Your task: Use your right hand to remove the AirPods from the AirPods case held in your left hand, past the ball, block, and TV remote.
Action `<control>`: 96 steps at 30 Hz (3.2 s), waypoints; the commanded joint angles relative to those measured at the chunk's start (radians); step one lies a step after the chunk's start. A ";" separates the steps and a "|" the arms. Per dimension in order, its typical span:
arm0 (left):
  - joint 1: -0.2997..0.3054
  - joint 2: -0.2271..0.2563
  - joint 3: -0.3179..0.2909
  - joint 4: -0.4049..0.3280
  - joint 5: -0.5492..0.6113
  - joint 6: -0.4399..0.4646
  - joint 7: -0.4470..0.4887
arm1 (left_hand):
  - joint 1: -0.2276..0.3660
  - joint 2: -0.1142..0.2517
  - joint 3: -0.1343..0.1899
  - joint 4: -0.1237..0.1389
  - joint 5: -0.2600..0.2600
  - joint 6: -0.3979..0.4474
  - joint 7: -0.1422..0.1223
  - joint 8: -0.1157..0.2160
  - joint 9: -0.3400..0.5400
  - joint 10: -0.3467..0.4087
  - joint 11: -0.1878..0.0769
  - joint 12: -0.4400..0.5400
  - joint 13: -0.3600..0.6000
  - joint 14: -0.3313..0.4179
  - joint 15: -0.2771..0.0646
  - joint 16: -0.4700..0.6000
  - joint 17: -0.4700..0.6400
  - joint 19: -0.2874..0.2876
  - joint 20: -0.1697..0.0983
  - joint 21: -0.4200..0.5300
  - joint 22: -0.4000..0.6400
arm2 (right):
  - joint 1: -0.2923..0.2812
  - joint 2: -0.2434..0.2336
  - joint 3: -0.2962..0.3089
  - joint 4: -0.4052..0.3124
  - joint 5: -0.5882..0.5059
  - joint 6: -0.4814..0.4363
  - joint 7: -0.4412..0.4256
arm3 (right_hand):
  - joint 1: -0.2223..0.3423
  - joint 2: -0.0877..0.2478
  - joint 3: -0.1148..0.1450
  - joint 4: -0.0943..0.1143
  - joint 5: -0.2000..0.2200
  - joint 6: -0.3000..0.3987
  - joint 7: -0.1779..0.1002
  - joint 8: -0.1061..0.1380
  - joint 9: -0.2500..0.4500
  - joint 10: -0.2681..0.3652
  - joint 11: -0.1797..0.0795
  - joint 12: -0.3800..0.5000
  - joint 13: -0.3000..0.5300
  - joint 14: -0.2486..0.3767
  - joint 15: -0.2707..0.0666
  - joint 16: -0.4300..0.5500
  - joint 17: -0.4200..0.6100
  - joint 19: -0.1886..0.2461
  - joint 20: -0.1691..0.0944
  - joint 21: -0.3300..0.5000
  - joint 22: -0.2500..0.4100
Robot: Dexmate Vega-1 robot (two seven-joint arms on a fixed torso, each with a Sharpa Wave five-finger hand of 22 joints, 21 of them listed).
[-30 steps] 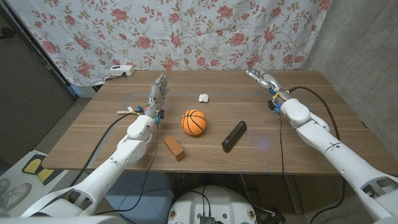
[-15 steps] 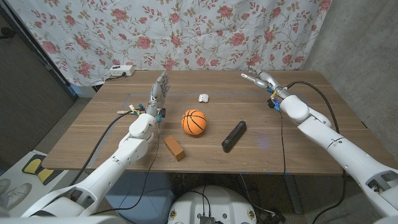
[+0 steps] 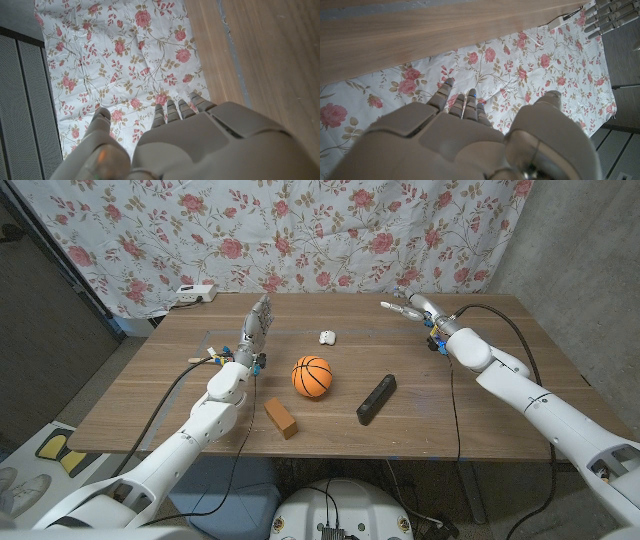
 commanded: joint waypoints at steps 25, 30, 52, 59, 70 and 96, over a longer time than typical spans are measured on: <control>0.003 0.001 -0.001 0.017 -0.016 -0.018 -0.034 | 0.013 0.004 -0.001 -0.005 0.001 0.013 -0.004 0.003 0.002 0.020 0.001 0.006 0.003 0.013 0.000 0.007 0.005 0.017 -0.002 0.005 0.005 | 0.029 -0.033 -0.076 -0.115 -0.142 -0.130 0.031 | 0.072 0.032 0.039 -0.037 -0.025 -0.027 -0.023 0.001 0.004 0.025 -0.016 0.013 0.022 -0.004 -0.003 0.007 0.006 -0.010 -0.015 0.004 0.003; 0.010 0.009 -0.004 0.008 -0.021 -0.019 -0.041 | 0.014 0.004 -0.001 -0.005 0.000 0.014 -0.004 0.002 0.002 0.020 0.000 0.005 0.003 0.013 0.000 0.007 0.005 0.018 -0.001 0.005 0.005 | 0.034 -0.034 -0.087 -0.124 -0.155 -0.135 0.040 | 0.074 0.032 0.041 -0.039 -0.027 -0.032 -0.024 0.000 0.005 0.021 -0.017 0.011 0.023 -0.008 -0.001 0.006 0.006 -0.011 -0.014 0.003 0.003; 0.049 0.011 -0.013 -0.038 -0.022 -0.015 -0.010 | 0.015 0.004 -0.002 -0.005 0.000 0.014 -0.004 -0.001 0.002 0.020 -0.001 0.003 0.004 0.014 0.001 0.006 0.005 0.017 -0.001 0.004 0.005 | 0.077 -0.025 -0.119 -0.101 -0.185 -0.131 0.082 | 0.096 0.034 0.057 -0.054 -0.036 -0.058 -0.043 -0.003 0.005 0.048 -0.070 0.017 0.031 -0.016 -0.007 0.009 0.009 -0.015 -0.017 0.004 0.003; 0.052 0.009 -0.013 -0.041 -0.020 -0.016 -0.007 | 0.015 0.004 -0.003 -0.005 0.000 0.014 -0.004 -0.002 0.002 0.021 -0.002 0.003 0.004 0.015 0.001 0.006 0.005 0.018 -0.001 0.004 0.005 | 0.096 -0.021 -0.135 -0.092 -0.207 -0.132 0.098 | 0.101 0.035 0.062 -0.057 -0.037 -0.064 -0.033 -0.003 0.005 0.048 -0.077 0.015 0.032 -0.017 -0.010 0.010 0.009 -0.016 -0.021 0.004 0.003; 0.054 0.005 -0.009 -0.045 -0.009 -0.014 0.004 | 0.015 0.004 -0.003 -0.005 0.000 0.014 -0.004 -0.002 0.002 0.023 -0.001 0.003 0.004 0.016 0.001 0.006 0.005 0.018 -0.001 0.003 0.005 | 0.115 -0.014 -0.149 -0.073 -0.225 -0.118 0.112 | 0.110 0.037 0.067 -0.061 -0.037 -0.072 -0.024 -0.004 0.005 0.052 -0.086 0.015 0.033 -0.017 -0.017 0.012 0.009 -0.015 -0.023 0.004 0.003; 0.057 0.001 -0.009 -0.042 -0.014 -0.015 -0.006 | 0.017 0.005 -0.005 -0.004 0.000 0.016 0.000 -0.003 0.002 0.027 0.001 0.002 0.004 0.020 0.002 0.006 0.005 0.021 -0.002 0.003 0.005 | 0.181 0.023 -0.210 -0.030 -0.305 -0.114 0.161 | 0.147 0.036 0.090 -0.079 -0.036 -0.142 -0.005 -0.016 0.005 0.011 -0.053 -0.004 0.042 -0.032 -0.008 0.009 0.009 -0.017 -0.020 0.004 0.002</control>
